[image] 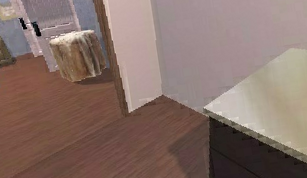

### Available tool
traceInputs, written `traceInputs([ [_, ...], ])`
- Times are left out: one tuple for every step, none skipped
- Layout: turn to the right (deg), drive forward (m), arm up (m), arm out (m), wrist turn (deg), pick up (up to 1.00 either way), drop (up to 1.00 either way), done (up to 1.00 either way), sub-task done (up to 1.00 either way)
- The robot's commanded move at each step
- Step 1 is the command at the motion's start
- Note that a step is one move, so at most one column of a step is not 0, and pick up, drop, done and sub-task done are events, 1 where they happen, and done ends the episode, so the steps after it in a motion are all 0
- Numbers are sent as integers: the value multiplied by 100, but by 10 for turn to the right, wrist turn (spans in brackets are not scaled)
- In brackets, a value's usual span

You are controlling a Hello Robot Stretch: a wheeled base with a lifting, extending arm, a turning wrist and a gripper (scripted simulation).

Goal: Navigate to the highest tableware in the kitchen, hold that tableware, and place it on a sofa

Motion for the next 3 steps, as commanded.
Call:
traceInputs([
  [0, 0, 38, 0, 0, 0, 0, 0, 0],
  [0, 0, 0, 50, 0, 0, 0, 0, 0],
  [0, 0, 0, 0, 450, 0, 0, 0, 0],
])
